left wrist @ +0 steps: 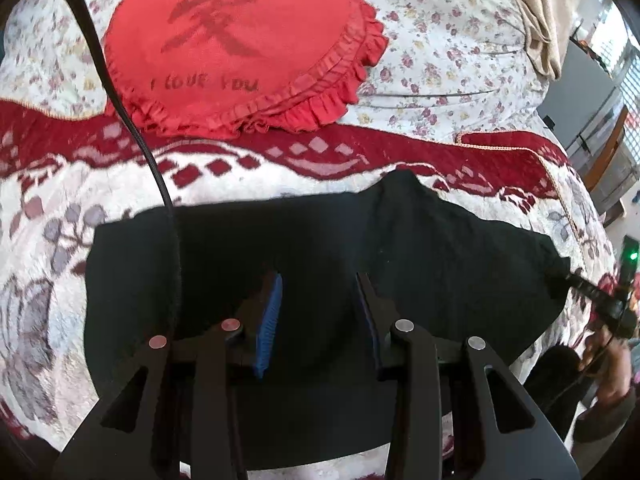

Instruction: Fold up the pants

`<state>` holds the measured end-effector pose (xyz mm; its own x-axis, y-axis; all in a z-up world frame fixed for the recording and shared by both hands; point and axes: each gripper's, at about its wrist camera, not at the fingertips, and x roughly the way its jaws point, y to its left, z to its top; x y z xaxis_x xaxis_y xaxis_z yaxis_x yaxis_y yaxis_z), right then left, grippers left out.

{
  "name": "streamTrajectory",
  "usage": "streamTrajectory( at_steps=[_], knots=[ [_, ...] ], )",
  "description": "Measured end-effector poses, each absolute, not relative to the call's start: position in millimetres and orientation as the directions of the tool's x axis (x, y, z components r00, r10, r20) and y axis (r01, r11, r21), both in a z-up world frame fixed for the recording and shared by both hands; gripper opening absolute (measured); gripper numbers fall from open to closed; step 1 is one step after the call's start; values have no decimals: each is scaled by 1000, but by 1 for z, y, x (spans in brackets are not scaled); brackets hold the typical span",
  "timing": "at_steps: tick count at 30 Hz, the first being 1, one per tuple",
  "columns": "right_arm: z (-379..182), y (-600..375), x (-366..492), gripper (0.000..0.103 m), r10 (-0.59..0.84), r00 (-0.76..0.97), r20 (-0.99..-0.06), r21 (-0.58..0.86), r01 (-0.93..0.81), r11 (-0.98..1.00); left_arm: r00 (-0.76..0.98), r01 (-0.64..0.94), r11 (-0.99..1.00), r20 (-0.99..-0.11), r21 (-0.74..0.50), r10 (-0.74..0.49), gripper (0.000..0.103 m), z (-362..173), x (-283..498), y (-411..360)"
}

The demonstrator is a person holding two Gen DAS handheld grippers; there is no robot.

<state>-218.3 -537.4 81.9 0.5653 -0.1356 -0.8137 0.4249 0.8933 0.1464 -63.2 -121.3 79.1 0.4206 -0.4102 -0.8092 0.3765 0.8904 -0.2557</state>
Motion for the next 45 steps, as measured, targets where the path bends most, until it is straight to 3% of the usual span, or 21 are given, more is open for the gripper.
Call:
streamTrajectory(
  at_steps=[4,8,13,25,37,45],
  knots=[
    [111,-540,-228,47,-205,603,-771,105,438,893,423,406,877,-798,-257,-430,34,85,-63,-134],
    [124,-524,-214,47,-112,663,-740,146,321,936,413,430,860,-787,-276,-459,52,86,-62,-155],
    [96,-498,-179,44,-54,610,-791,104,220,970,400,462,846,-788,-268,-468,52,82,-57,-185],
    [49,-525,-131,42,-26,575,-818,149,256,955,376,471,854,-825,-222,-422,52,54,-34,-223],
    [87,-516,-167,43,18,615,-789,221,255,941,383,446,864,-823,-232,-419,52,57,-39,-210],
    [72,-500,-197,44,92,581,-809,274,233,933,386,440,865,-819,-242,-425,52,61,-50,-200]
  ],
)
